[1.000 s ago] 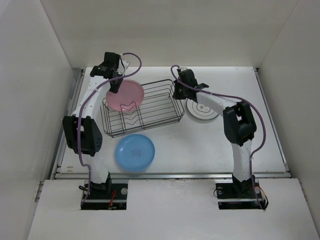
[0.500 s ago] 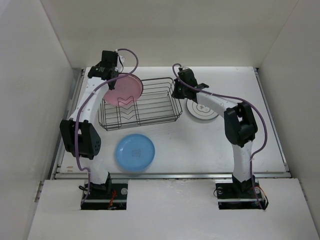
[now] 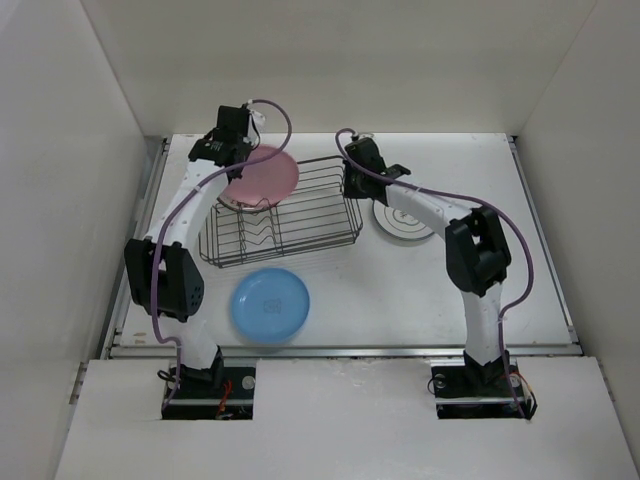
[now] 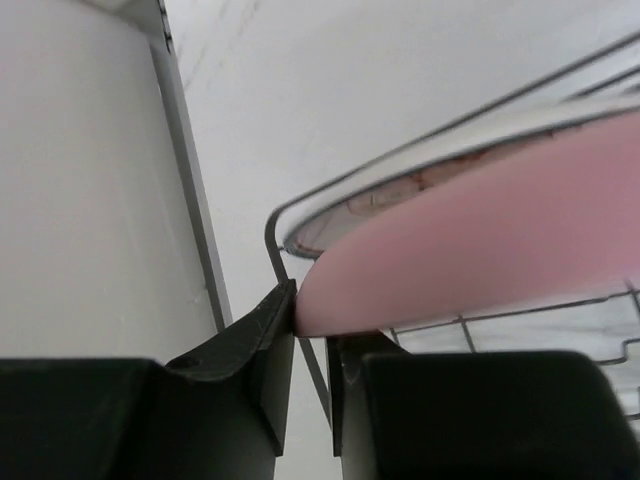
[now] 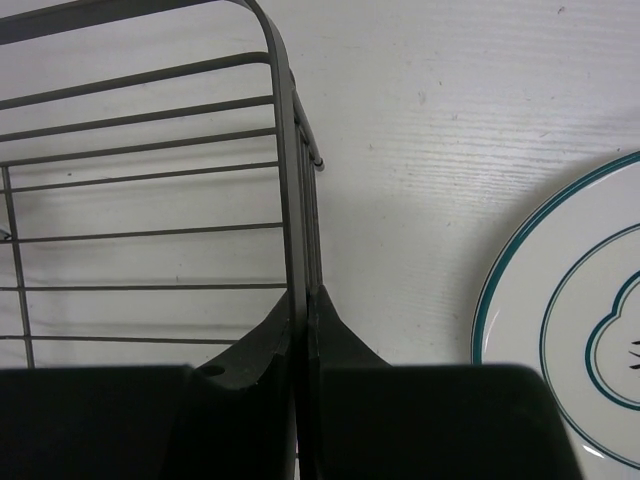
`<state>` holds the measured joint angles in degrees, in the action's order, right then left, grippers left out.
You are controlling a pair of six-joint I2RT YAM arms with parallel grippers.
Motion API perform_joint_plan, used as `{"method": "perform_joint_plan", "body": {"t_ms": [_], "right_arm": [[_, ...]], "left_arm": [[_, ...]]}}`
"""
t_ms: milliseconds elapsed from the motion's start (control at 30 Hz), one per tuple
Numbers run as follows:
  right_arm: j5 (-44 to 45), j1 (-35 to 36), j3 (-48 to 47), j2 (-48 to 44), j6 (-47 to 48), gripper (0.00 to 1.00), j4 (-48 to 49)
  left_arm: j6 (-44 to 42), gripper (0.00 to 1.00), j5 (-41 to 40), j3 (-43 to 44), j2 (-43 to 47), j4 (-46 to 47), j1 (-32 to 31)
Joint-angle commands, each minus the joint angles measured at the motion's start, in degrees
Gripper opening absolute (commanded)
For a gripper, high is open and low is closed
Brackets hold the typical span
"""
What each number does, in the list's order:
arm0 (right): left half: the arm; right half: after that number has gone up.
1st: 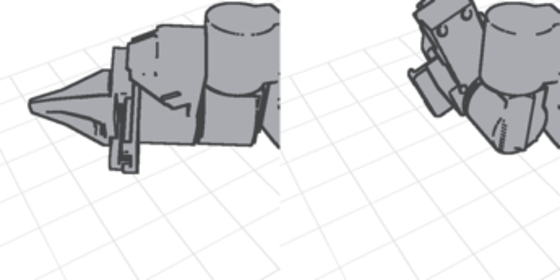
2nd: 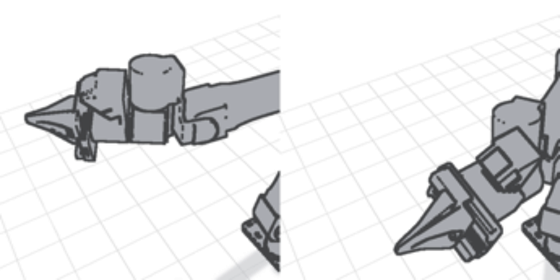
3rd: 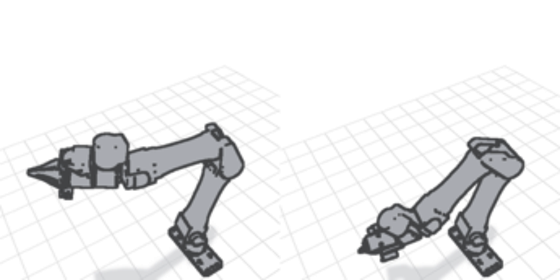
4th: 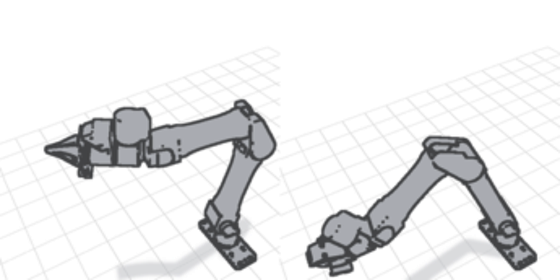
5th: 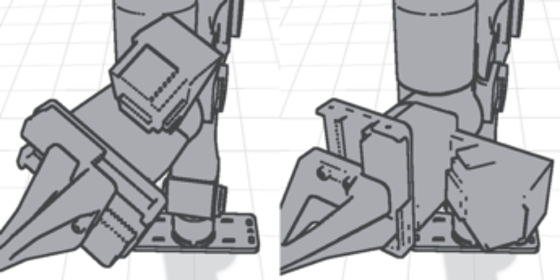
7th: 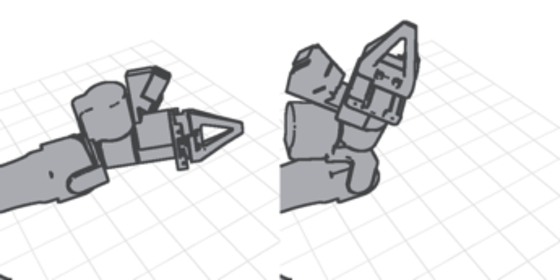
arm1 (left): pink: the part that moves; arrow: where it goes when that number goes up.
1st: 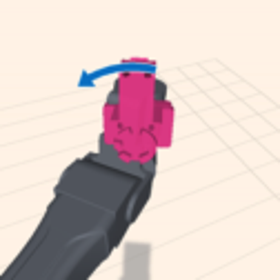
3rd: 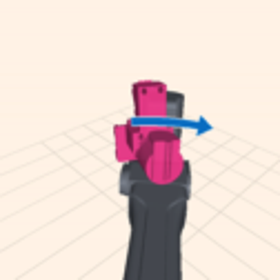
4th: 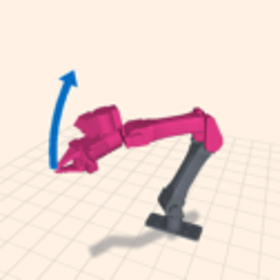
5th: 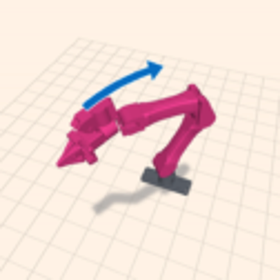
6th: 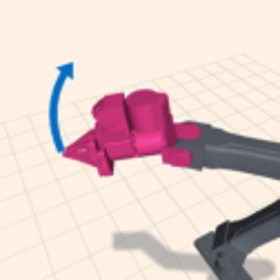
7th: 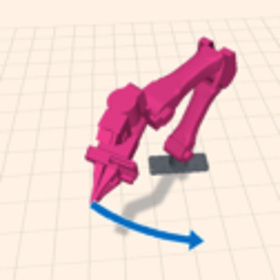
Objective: Unload the plates from the dish rack
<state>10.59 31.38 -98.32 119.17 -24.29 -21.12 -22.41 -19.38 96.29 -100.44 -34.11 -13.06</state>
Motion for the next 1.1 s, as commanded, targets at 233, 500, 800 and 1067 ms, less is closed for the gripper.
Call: {"method": "perform_joint_plan", "body": {"t_ms": [233,500,800,1067], "right_arm": [[6.37,0.79,-5.04,1.5,-2.6,0.0,-0.85],[7.43,-1.22,-4.43,2.03,-9.18,0.0,-1.46],[9.54,-2.46,-3.89,2.11,-12.26,0.0,-1.46],[15.07,-5.27,-5.64,2.64,-19.91,0.0,-3.13]], "left_arm": [[-0.26,0.0,-0.22,5.14,4.99,4.14,-0.65],[6.41,0.0,3.9,8.82,5.52,-3.77,1.89],[17.83,0.0,18.45,19.45,3.86,-13.59,9.45],[2.35,0.0,44.24,22.64,1.92,-34.69,12.98]]}}
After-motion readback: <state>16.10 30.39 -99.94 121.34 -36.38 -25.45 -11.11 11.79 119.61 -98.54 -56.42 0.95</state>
